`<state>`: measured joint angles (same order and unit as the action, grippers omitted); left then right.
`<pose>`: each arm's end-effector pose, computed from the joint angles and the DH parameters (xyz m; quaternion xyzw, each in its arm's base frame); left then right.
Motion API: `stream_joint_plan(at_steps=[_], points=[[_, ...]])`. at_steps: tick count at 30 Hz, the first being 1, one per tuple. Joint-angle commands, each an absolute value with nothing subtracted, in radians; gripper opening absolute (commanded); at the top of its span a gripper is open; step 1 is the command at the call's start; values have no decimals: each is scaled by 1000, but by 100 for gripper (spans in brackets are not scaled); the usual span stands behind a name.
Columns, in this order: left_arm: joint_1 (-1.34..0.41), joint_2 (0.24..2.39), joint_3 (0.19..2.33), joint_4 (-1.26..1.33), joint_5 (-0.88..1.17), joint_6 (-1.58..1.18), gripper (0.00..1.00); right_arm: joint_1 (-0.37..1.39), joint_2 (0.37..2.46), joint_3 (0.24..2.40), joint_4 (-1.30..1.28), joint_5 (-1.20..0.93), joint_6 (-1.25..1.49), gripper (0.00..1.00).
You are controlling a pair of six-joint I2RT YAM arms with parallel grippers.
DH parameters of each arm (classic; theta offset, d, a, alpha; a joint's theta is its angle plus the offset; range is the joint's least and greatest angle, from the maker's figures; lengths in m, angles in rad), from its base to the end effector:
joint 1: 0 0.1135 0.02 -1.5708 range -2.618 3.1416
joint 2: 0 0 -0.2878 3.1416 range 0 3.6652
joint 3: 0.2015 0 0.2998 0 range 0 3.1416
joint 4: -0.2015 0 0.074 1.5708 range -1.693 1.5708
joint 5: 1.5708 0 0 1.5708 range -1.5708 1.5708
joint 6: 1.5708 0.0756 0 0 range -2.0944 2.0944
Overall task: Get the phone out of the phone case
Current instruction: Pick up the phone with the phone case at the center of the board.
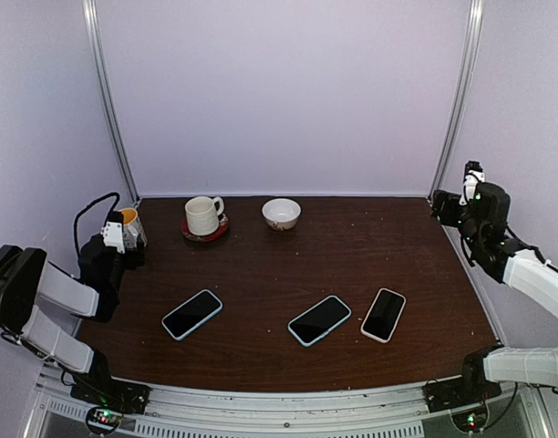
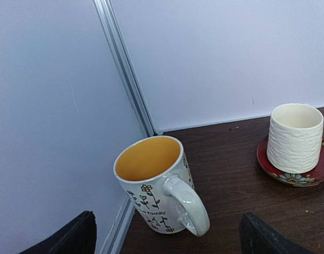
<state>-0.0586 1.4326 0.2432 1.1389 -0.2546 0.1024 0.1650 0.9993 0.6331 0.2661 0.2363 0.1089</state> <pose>0.2930 0.0019 0.1408 -0.0294 0.7236 0.1070 0.6813 0.3056 0.0329 0.2917 0.0584 0.7384 0.0043 0.6719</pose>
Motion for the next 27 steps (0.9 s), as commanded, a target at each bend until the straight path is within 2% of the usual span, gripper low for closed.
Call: stream_joint_plan(at_steps=[1,4,9,18,27], points=[[-50,1439,259,1166,-264,91,98,188,1039,783,-292,253,330,100],[-50,1437,260,1166,-263,91,98,196,1083,852,-507,247,448,100],[-50,1438,259,1166,-264,91,97,245,1141,865,-682,153,653,100],[-50,1438,259,1166,-264,91,98,487,1256,834,-738,42,880,100],[-50,1438,259,1166,-264,92,98,610,1393,873,-750,9,993,100]])
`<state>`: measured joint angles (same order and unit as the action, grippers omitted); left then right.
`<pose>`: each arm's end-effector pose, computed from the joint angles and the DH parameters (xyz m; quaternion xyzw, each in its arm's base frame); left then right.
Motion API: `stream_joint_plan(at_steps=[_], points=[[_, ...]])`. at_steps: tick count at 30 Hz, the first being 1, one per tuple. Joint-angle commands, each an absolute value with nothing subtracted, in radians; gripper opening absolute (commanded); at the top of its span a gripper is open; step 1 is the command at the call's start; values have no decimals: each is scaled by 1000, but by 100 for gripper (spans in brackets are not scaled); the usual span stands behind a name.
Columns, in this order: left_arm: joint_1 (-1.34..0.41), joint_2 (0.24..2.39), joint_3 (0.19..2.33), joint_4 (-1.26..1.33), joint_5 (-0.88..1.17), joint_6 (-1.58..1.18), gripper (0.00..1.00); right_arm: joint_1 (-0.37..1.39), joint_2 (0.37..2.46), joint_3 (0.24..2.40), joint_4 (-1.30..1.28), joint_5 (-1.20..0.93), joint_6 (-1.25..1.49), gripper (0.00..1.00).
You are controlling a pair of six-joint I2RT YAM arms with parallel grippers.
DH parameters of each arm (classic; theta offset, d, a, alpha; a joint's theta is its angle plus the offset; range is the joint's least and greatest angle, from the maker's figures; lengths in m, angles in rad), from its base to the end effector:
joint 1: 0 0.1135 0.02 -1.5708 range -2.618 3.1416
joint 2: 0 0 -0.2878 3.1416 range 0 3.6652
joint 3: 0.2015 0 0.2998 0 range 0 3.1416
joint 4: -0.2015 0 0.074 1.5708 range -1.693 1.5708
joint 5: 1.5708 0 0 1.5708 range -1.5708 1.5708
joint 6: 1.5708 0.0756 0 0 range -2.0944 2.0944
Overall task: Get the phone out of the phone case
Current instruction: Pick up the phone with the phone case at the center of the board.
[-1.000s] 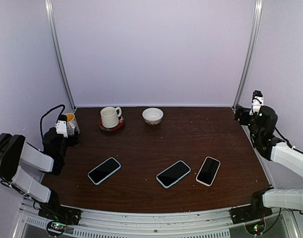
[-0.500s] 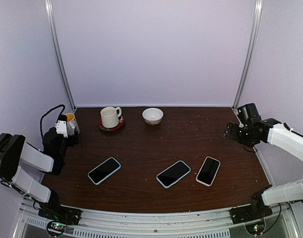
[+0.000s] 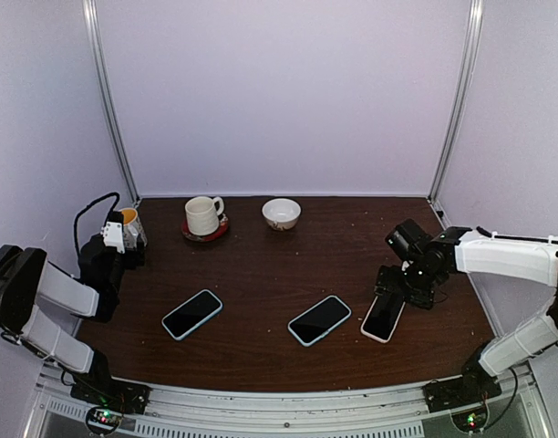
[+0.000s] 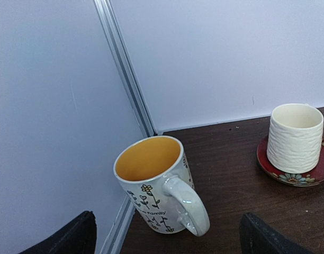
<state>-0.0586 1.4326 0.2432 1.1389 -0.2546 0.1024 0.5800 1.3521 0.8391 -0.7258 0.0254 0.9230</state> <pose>0.2930 0.0019 0.1408 -0.0294 0.7236 0.1070 0.6813 0.2450 0.1582 0.1612 0.1704 0.9713 0.1037 0.1293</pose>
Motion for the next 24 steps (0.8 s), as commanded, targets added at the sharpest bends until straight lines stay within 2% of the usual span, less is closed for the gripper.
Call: stream_joint_plan(at_steps=[1,14,24], points=[[-50,1439,258,1166,-264,91,98,615,1409,883,-754,11,999,100],[-50,1438,259,1166,-264,91,97,623,1582,944,-782,2,1047,100],[-50,1438,259,1166,-264,92,98,624,1688,942,-707,-50,1030,100]])
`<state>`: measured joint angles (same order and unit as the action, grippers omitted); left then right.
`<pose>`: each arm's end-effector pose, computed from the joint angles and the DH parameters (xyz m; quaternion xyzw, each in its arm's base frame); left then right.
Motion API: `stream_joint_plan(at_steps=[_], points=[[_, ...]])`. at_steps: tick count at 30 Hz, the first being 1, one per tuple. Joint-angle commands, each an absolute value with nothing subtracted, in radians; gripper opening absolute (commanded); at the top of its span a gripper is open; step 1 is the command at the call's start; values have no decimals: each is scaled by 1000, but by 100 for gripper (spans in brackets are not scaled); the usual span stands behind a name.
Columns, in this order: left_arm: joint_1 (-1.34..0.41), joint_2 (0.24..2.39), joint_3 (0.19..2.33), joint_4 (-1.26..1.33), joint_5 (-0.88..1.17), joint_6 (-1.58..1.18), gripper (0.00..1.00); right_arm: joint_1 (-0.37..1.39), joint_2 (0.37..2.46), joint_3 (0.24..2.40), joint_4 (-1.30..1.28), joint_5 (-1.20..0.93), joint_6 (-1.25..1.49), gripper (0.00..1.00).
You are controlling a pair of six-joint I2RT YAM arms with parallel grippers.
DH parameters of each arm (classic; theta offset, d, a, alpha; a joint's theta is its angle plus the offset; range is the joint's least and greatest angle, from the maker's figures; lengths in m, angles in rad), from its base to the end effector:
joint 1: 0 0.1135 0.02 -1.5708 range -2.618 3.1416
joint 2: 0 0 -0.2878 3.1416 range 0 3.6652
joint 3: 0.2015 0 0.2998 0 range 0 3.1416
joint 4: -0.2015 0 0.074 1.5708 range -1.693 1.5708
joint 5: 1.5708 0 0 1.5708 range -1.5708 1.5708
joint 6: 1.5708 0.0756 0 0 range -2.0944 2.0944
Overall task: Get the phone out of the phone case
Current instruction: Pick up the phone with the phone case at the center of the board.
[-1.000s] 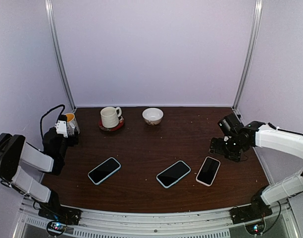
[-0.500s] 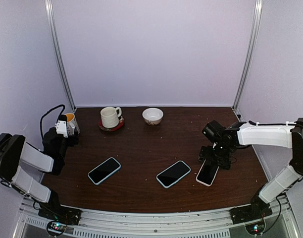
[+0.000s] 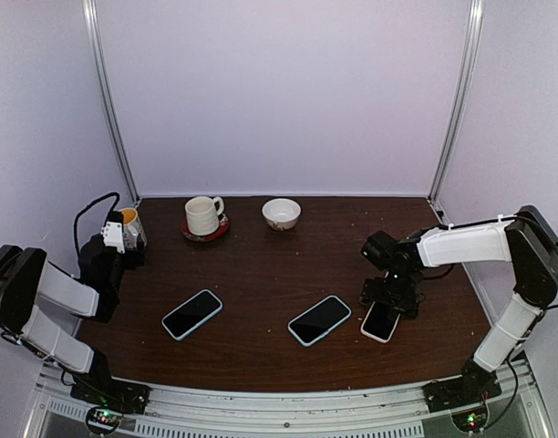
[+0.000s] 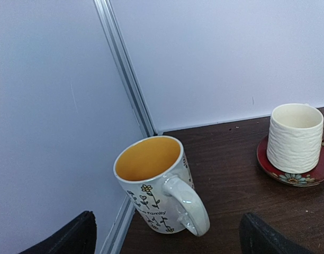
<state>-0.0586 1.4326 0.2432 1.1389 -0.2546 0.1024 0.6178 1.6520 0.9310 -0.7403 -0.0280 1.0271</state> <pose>0.2930 0.0019 0.1408 -0.0294 0.7236 0.1070 0.6813 0.2596 0.1870 0.1028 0.2022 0.9777 0.0496 0.0270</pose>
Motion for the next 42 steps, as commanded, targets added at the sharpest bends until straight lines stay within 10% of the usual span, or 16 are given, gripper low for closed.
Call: stream_joint_plan(at_steps=[1,18,42], points=[[-50,1438,259,1166,-264,92,97,624,1694,939,-700,-50,1032,100],[-49,1438,259,1166,-264,92,97,624,1675,998,-724,-17,867,61],[-50,1437,260,1165,-263,92,98,712,1266,841,-455,-37,464,57]])
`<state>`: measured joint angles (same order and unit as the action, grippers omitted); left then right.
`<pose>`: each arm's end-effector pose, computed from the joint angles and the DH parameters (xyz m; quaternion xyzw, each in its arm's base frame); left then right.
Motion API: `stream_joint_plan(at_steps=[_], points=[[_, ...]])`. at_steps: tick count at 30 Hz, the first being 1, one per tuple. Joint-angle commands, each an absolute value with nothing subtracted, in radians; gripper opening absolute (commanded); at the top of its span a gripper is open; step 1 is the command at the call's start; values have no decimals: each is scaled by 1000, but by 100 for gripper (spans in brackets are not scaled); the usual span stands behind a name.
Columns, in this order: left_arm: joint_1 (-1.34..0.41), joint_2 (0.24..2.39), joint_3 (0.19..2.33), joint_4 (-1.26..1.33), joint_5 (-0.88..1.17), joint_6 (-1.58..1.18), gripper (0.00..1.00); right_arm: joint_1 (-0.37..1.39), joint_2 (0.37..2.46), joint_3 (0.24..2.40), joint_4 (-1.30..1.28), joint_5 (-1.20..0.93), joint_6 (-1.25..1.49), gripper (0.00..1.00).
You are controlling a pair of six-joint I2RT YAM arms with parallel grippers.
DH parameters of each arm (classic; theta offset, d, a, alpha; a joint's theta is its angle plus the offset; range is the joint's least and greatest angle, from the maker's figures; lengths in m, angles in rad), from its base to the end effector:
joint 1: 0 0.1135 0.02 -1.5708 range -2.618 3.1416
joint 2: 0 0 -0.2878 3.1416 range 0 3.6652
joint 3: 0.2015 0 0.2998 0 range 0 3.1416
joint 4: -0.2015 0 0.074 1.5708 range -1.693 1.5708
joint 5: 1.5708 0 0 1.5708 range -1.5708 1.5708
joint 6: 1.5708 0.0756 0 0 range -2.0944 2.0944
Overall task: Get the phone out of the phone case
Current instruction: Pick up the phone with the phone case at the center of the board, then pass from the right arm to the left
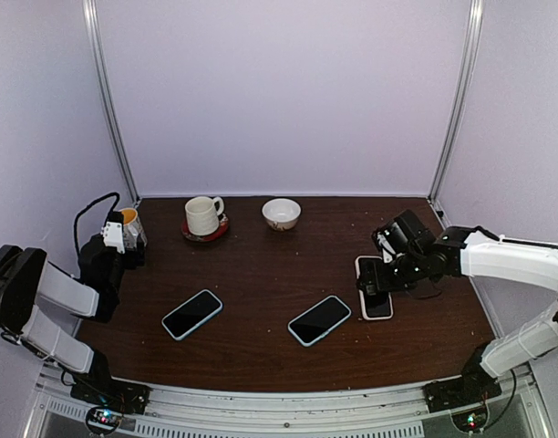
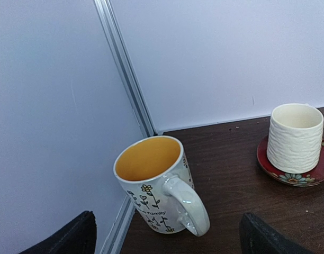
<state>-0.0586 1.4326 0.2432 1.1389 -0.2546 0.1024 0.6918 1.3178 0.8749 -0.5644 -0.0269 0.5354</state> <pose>0.2930 0.0019 0.1408 -0.0294 0.7236 0.1070 0.6813 0.2443 0.2050 0.1940 -0.0788 0.9573 0.1706 0.2199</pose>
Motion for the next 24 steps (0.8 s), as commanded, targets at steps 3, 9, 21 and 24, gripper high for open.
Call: stream_joint_plan(at_steps=[3,9,21,24], points=[[-43,1436,269,1151,-264,84,98,726,1236,825,-428,-38,450,57],[-11,1429,301,1076,-256,43,98,789,1175,816,-399,-18,378,58],[-12,1121,403,618,-327,-40,97,873,1016,706,-219,118,276,59],[-12,1037,476,387,-344,-106,98,878,990,697,-199,142,245,59]])
